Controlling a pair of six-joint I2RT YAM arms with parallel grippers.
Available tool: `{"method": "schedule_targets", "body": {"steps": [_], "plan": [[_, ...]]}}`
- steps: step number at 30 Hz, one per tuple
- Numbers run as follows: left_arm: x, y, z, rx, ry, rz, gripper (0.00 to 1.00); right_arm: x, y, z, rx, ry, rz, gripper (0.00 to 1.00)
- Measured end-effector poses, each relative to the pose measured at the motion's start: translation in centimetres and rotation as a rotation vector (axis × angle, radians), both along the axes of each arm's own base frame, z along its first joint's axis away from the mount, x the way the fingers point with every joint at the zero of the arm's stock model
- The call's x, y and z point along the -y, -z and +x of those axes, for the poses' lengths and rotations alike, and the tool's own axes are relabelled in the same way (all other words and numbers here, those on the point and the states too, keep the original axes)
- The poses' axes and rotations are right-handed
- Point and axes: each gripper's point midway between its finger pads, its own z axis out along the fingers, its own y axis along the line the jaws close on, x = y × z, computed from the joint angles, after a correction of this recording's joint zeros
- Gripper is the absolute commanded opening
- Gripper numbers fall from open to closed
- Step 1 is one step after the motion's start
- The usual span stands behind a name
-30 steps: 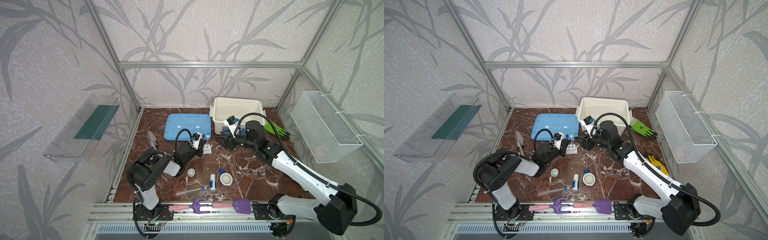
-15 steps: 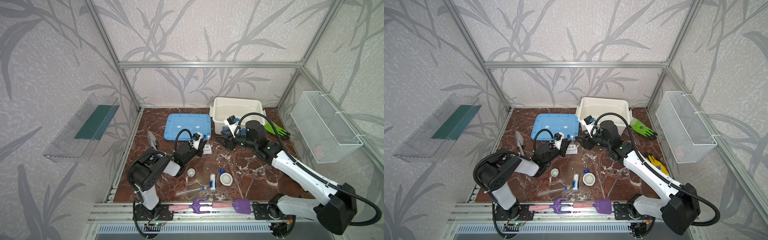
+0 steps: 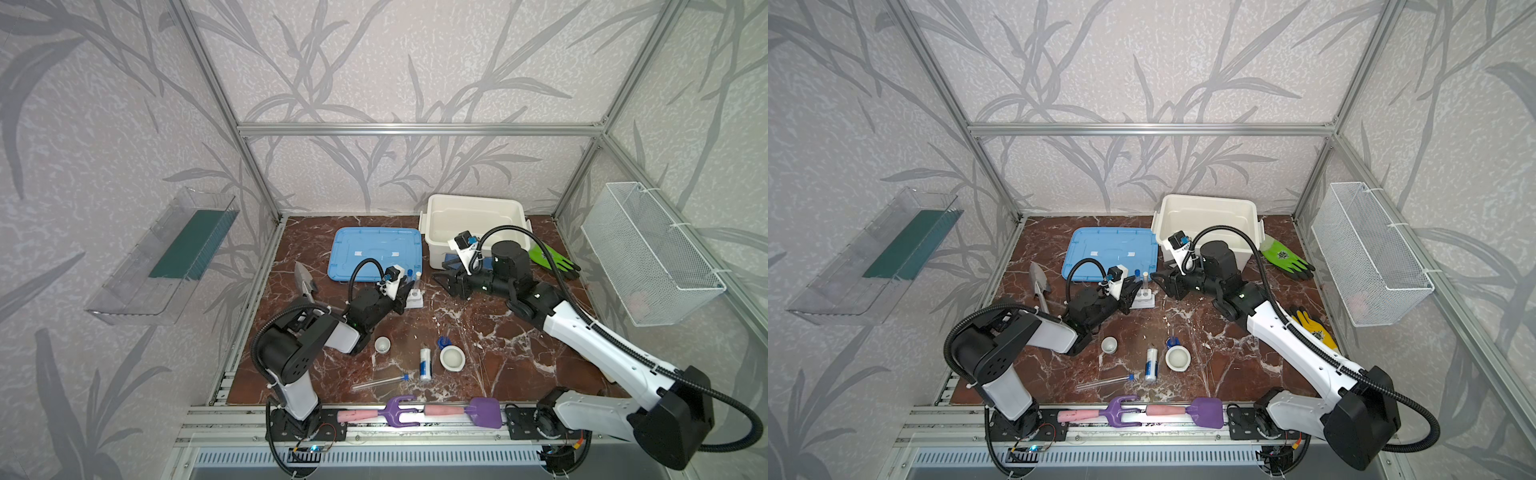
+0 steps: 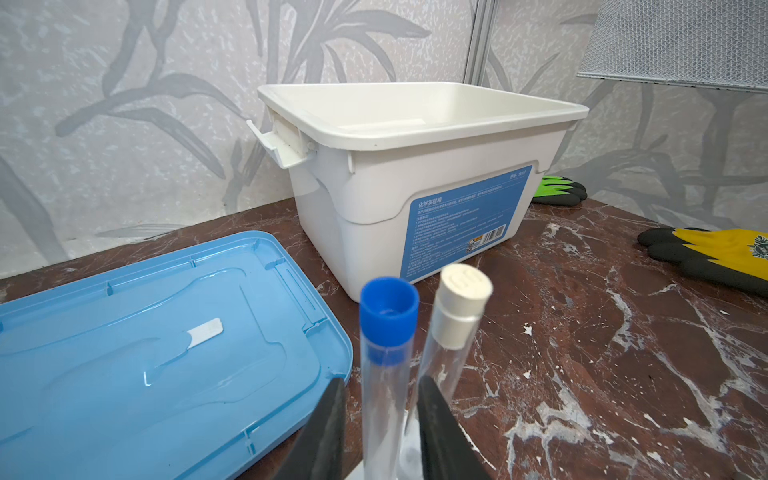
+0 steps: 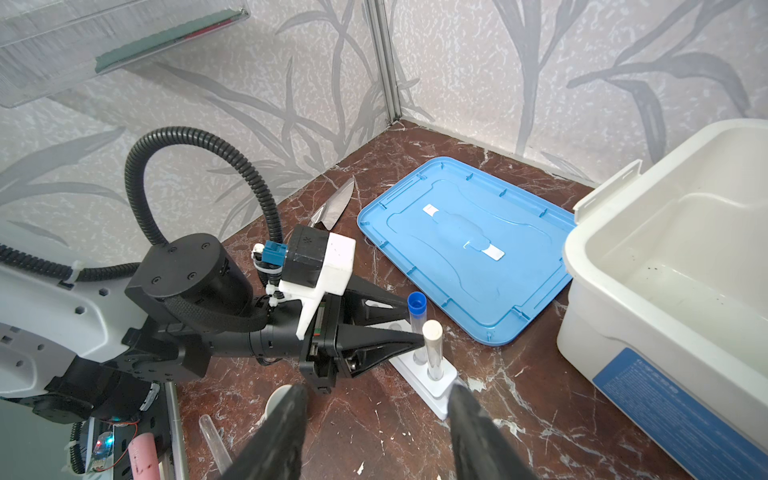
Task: Organize the chemistry lab equipment
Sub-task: 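Open the left gripper and raise it off the racked tube, then reach the left gripper down to another blue-capped tube near the front edge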
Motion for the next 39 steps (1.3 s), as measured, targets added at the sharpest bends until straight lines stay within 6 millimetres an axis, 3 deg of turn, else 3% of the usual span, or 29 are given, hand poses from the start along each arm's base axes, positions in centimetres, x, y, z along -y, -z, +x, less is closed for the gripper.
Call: {"method": "schedule_targets", "body": {"steps": [14,20,25,33,39], "plan": [[-0.9,-2.1,-1.3,0.027,-0.001,0.006,0.29,-0.1,0.0,-0.1,-0.008,-0.004,0.006,0.55],[-2.1,-5.0,-2.7,0.055,-0.015,0.018,0.27,0.0,0.3,-0.2,-0.022,-0.003,-0.003,0.55],[-3.5,-7.7,-4.7,0.065,-0.035,0.03,0.27,0.2,1.1,-0.5,-0.053,0.003,-0.024,0.55],[-6.0,-10.0,-8.3,-0.004,-0.067,0.081,0.27,0.6,2.1,-1.5,-0.079,0.001,-0.042,0.55],[-6.3,-12.5,-11.0,-0.12,-0.015,0.205,0.27,1.0,3.4,-2.5,-0.118,0.003,-0.039,0.55]]}}
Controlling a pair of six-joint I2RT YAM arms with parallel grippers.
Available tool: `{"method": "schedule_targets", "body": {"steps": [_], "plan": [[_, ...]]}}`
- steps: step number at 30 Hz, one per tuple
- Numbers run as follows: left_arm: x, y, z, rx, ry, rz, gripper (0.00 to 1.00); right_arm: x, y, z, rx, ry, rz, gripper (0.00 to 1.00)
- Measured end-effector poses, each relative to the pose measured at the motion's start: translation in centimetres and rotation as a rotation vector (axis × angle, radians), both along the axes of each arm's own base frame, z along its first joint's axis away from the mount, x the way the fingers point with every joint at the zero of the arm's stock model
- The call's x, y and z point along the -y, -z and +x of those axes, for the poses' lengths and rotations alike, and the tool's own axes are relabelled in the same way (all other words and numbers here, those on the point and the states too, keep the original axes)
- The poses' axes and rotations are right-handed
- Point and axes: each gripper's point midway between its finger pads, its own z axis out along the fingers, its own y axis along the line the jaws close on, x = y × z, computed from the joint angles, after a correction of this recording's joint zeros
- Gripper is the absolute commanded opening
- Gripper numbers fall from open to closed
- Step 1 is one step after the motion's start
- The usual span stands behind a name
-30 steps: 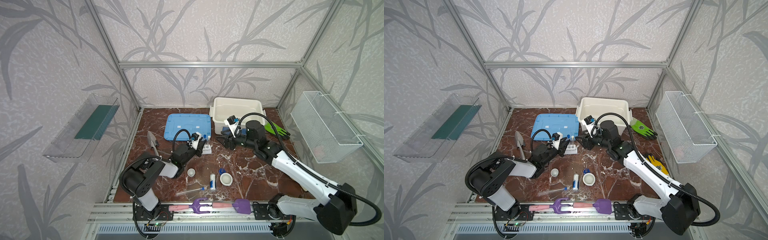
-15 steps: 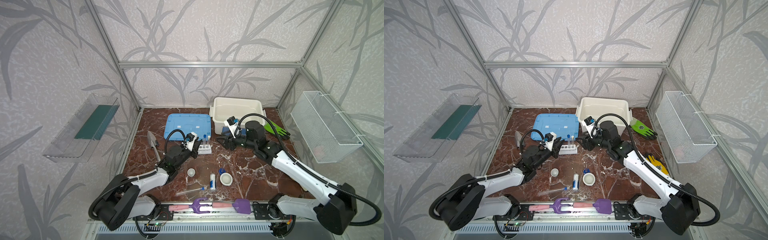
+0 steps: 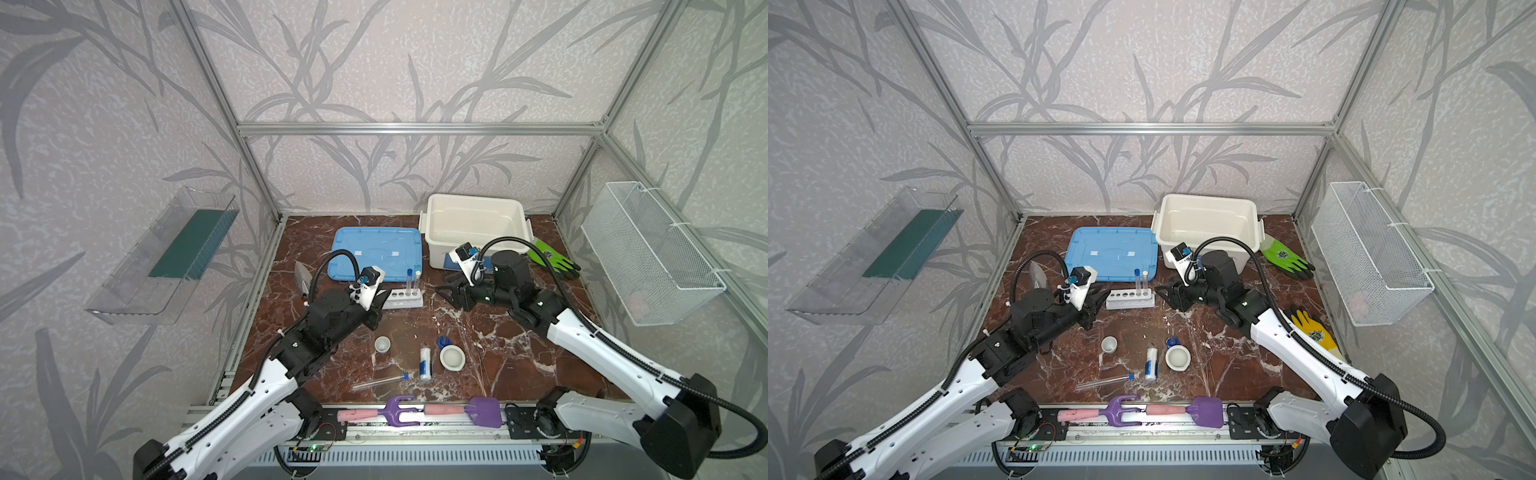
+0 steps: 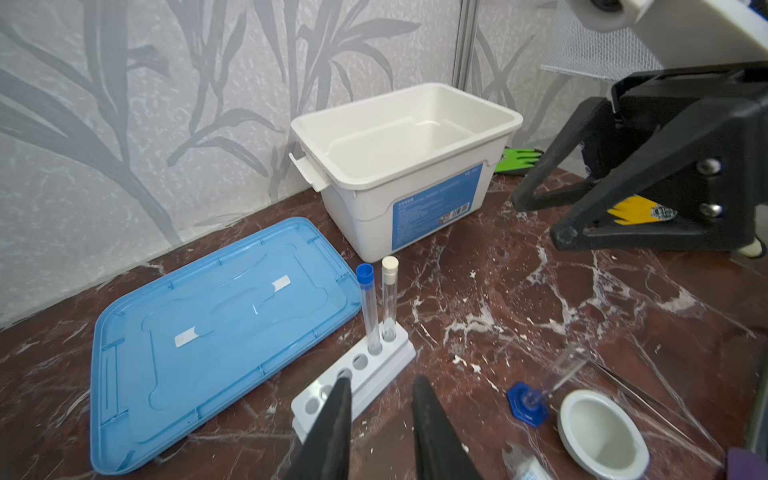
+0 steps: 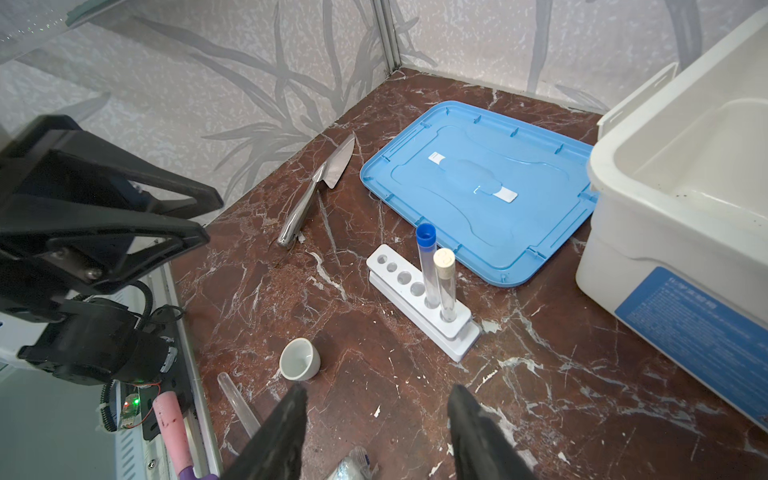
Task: Organize the chemistry lab equipment
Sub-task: 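Reach the left gripper down to another blue-capped tube near the front edge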
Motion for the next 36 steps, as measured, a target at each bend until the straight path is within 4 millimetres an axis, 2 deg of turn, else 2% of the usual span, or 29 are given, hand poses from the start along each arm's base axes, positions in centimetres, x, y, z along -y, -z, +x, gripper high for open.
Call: {"method": "schedule_targets", "body": {"steps": [2,4,8,15,28,31,36], "plan": [[-0.1,0.1,-1.2,-0.041,0.036,0.054,0.27,0.2,0.6,-0.4,-0.014,0.002,-0.002,0.55],[0.0,1.3,-2.6,-0.095,0.083,0.107,0.26,0.3,1.0,-0.6,-0.023,0.004,-0.003,0.55],[0.9,5.4,-5.8,-0.224,0.199,0.239,0.25,0.6,1.3,-0.9,-0.026,0.01,0.004,0.55],[1.6,11.7,-9.4,-0.37,0.352,0.519,0.24,0.8,0.7,-1.2,-0.007,0.011,0.014,0.55],[1.0,19.0,-12.8,-0.508,0.54,0.916,0.23,1.0,0.8,-1.0,0.002,0.02,-0.001,0.55],[0.6,20.0,-13.1,-0.537,0.554,0.967,0.24,1.1,1.0,-0.9,0.0,0.022,-0.007,0.55],[0.6,20.6,-13.3,-0.547,0.572,0.996,0.24,1.1,1.0,-0.9,-0.002,0.023,-0.007,0.55]]}}
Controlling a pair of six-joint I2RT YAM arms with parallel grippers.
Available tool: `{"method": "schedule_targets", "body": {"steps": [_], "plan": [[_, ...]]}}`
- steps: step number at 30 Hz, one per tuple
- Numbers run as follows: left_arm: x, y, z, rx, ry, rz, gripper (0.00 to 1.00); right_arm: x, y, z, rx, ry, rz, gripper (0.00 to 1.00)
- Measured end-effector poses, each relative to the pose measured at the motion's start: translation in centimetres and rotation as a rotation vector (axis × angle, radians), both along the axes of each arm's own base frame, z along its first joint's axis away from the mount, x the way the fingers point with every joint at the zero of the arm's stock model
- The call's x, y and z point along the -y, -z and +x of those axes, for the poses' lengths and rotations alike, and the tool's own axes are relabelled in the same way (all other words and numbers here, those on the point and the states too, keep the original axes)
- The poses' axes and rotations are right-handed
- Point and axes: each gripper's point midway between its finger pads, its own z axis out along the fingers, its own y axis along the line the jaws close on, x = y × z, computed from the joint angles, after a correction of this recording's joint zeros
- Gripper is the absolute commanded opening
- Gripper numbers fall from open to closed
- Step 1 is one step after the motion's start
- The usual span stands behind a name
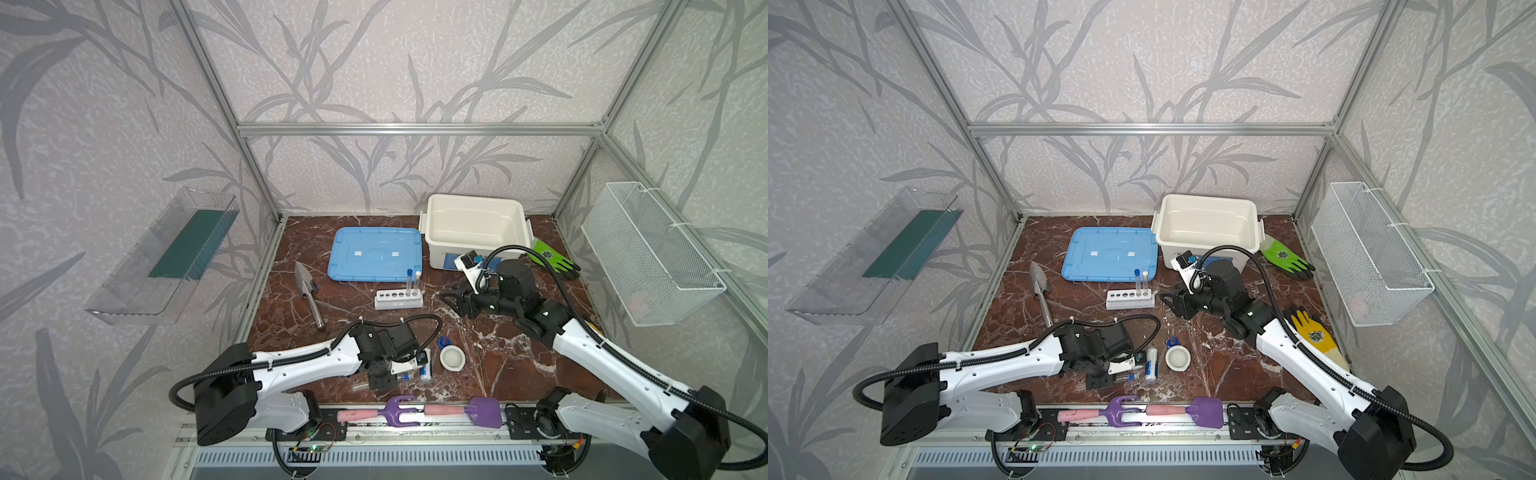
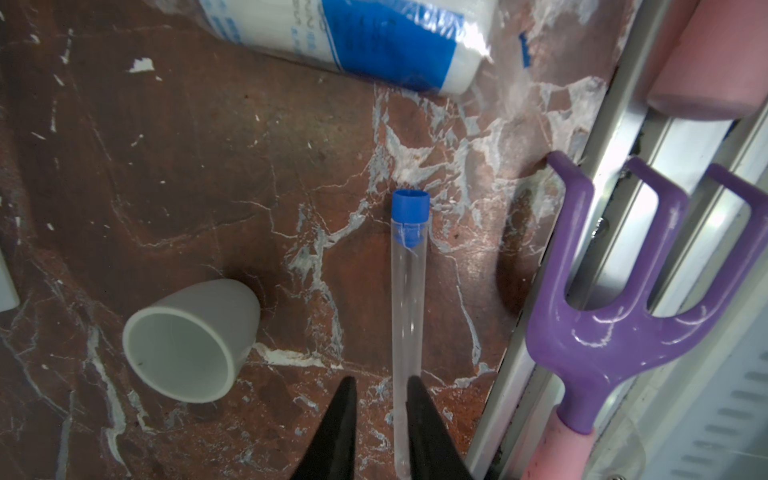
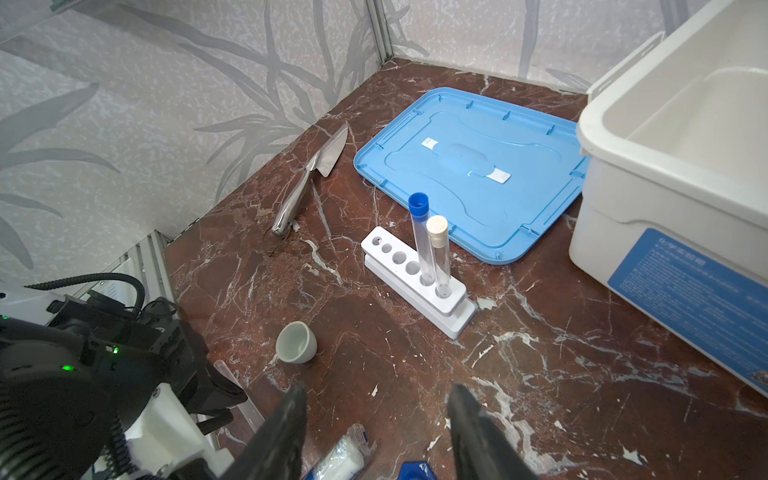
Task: Organize the chemistry lab equipment
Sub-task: 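Reach the left gripper down to another blue-capped tube near the front edge, then close the left gripper around the second blue-capped tube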
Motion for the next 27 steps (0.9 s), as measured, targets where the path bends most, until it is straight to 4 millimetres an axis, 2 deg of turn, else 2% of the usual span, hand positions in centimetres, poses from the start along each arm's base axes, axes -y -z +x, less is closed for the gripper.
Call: {"method": "schedule_targets", "body": {"steps": [8,27], "plan": [[-0.1,1.4,-0.6,-0.04,0.025,0.055,0.24,0.1,0.0,0.1,0.002,0.008,-0.003,0.55],[-0.4,2.9,-0.4,-0.027,0.027,0.083,0.25,0.6,-0.3,0.7,0.012,0.028,0.005,0.57]]}}
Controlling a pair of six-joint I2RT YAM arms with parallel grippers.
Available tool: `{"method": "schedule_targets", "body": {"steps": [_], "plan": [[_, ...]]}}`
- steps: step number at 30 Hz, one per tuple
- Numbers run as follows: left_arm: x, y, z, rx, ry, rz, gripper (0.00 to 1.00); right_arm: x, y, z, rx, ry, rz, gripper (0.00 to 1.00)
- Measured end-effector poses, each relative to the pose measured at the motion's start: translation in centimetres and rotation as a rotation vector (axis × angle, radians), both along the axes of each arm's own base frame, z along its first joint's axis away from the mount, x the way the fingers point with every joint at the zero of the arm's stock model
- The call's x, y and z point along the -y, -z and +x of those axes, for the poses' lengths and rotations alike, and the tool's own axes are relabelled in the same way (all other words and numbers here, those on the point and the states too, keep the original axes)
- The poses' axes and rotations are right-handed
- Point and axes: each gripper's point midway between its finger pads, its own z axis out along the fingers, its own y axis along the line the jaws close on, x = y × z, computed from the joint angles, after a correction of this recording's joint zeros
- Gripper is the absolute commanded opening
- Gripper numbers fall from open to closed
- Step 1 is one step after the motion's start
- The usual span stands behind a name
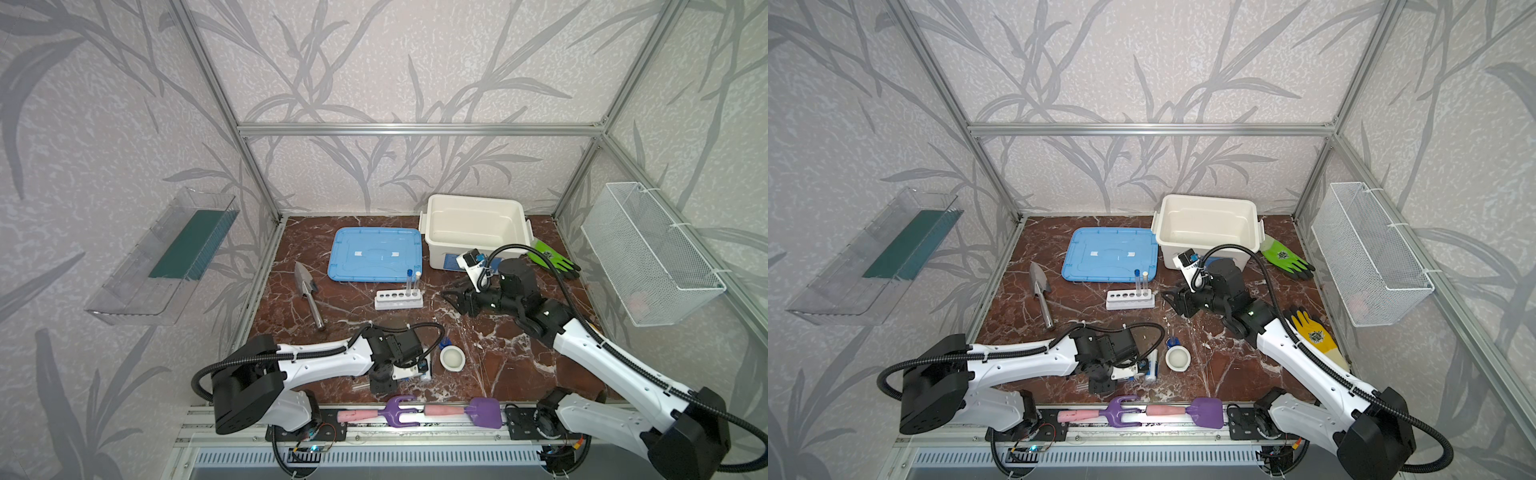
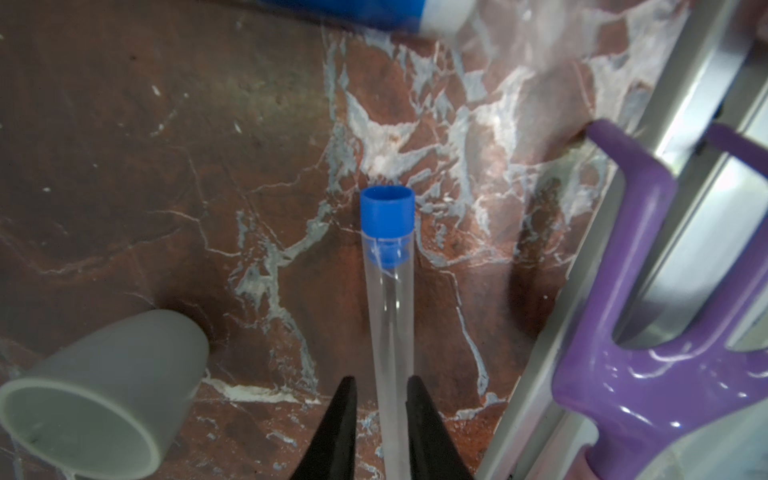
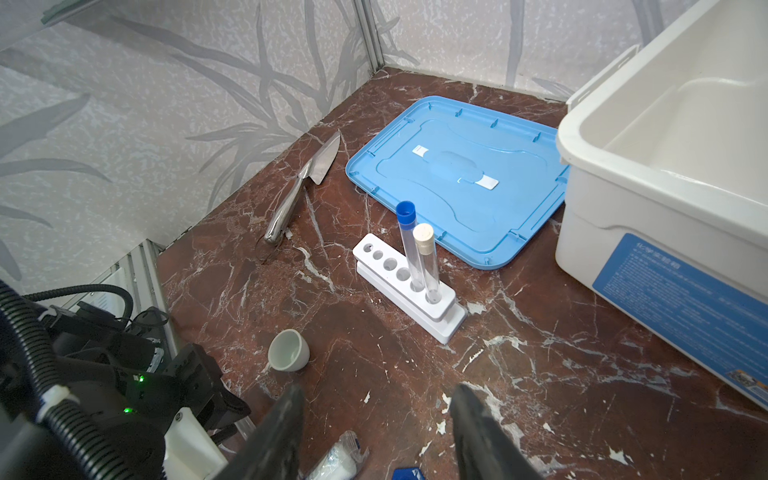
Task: Organize the chemistry lab equipment
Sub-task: 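Close the left gripper around the second blue-capped tube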
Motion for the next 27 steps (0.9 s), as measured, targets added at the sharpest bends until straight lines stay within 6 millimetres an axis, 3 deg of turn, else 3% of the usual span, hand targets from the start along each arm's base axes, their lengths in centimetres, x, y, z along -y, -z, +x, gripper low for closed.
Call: {"method": "schedule_targets", "body": {"steps": [12,19,27], "plan": [[-0.4,1.3,-0.1,-0.023,0.0,0.058,0.3,0.4,0.2,0.4,-0.003,0.016,-0.001,0.57],[-0.4,1.3,0.0,-0.017,-0.002,0.059,0.11,0.7,0.3,0.6,-0.005,0.026,0.001,0.57],[0.0,0.7,0.6,0.019,-0.005,0.032,0.07,0.8,0.3,0.7,-0.005,0.032,0.0,0.58]]}}
